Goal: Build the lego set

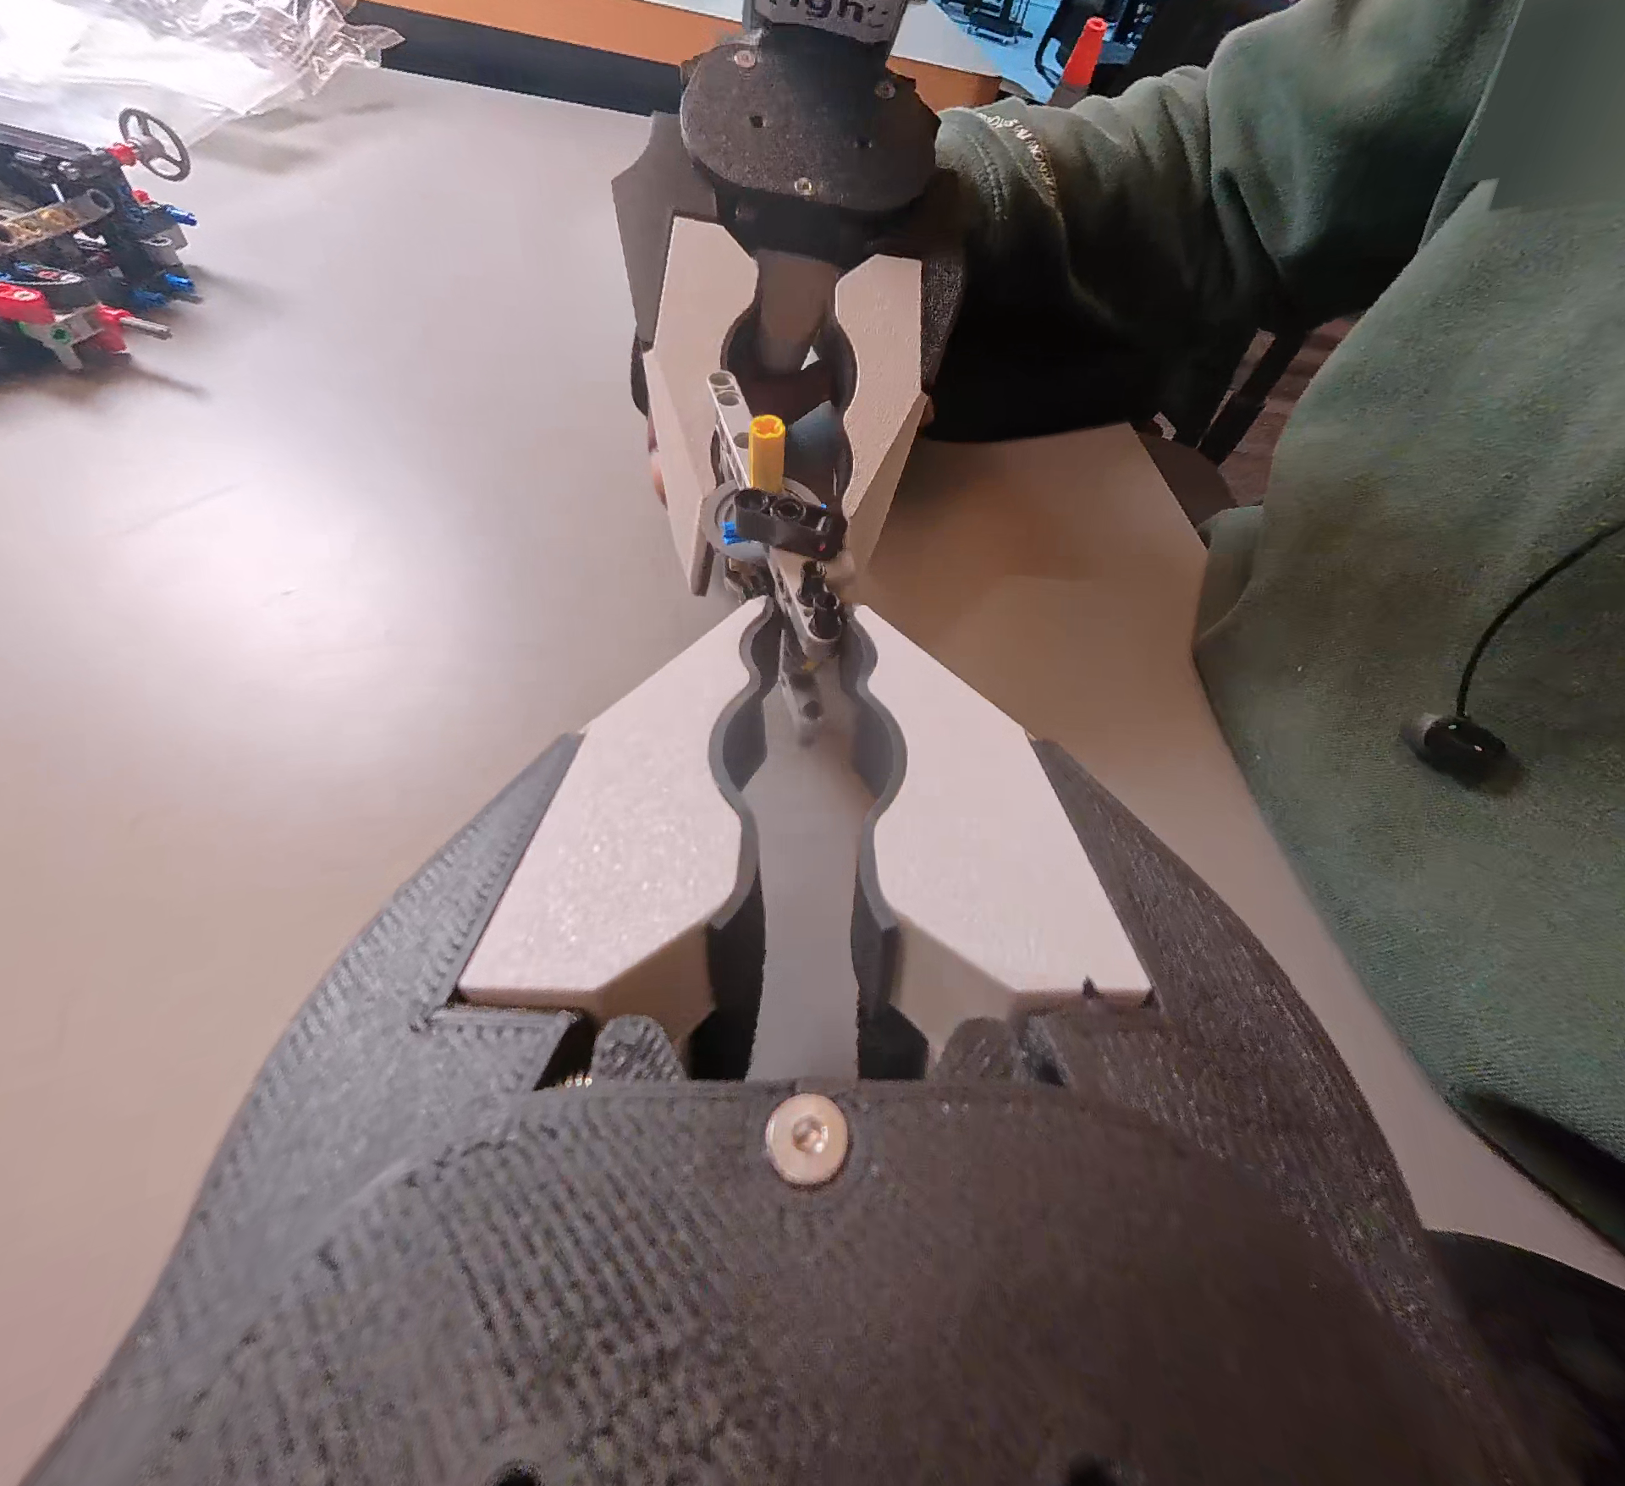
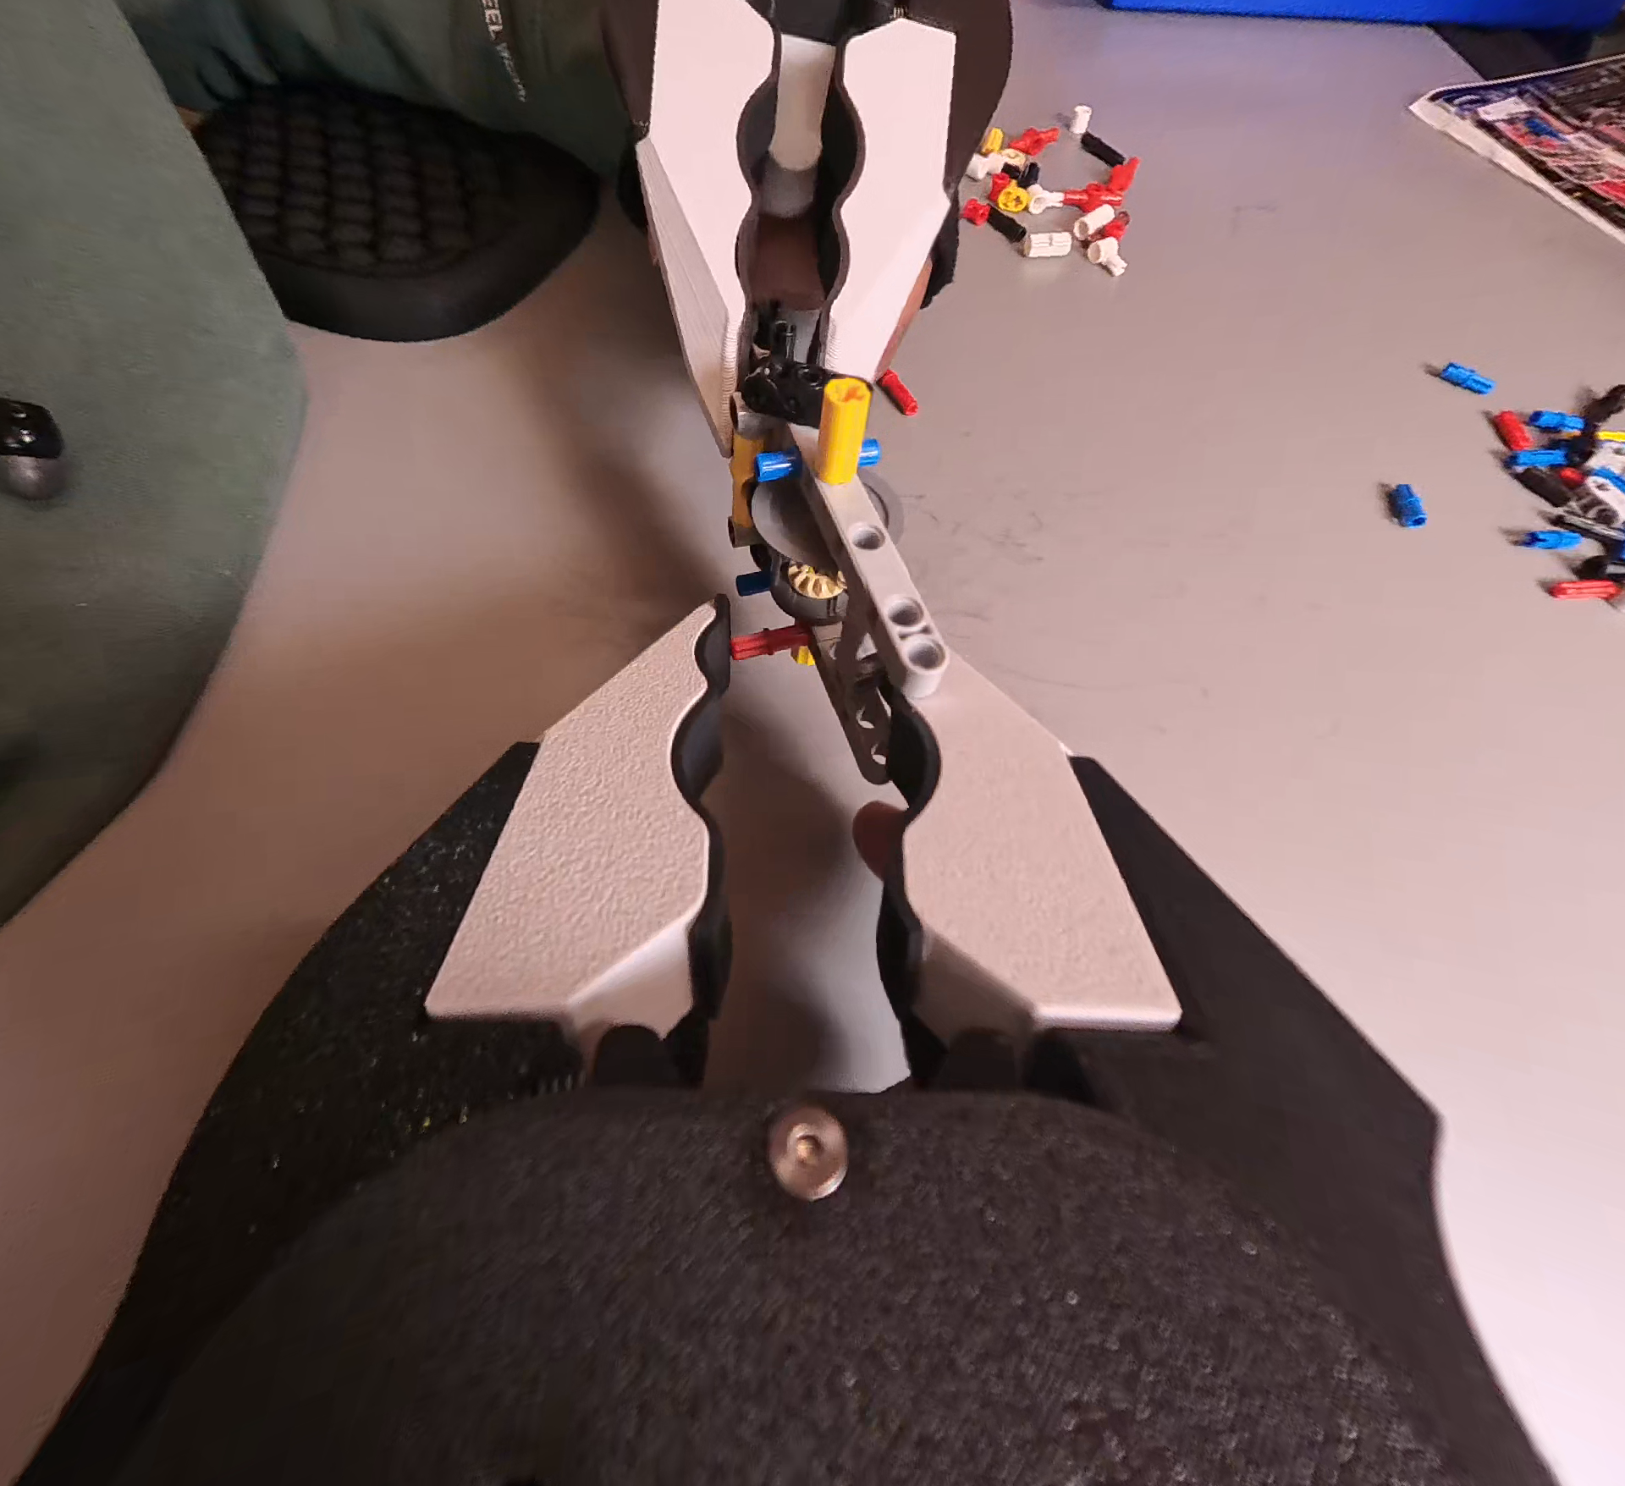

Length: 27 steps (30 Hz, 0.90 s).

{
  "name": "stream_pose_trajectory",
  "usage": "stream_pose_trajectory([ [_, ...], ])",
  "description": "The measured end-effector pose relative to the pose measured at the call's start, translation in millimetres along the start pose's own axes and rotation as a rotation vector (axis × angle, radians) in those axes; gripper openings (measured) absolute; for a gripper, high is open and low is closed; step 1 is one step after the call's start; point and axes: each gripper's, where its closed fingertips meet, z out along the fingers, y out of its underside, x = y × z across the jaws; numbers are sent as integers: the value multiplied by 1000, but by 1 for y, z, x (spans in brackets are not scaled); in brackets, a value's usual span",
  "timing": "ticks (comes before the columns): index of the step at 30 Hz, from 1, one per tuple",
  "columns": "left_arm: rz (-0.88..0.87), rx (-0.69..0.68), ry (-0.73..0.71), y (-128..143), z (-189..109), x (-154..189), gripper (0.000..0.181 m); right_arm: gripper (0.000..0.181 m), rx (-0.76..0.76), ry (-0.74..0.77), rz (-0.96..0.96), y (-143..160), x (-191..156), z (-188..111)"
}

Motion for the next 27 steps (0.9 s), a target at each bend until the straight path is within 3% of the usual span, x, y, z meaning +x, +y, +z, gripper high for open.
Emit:
stream_pose_trajectory([
  [16,-2,59,99,-6,-8,12,11,30,86,-32,-36,-16,-16,-1],
  [19,7,83,93,-9,-12,10,11,43,100,-57,-11,-19,-17,-9],
  [22,7,101,104,-11,-14,11,11,30,125,-20,-21,-22,-12,-16],
  [27,20,118,109,-14,-14,13,11,30,111,-17,-32,-20,-14,-14],
])
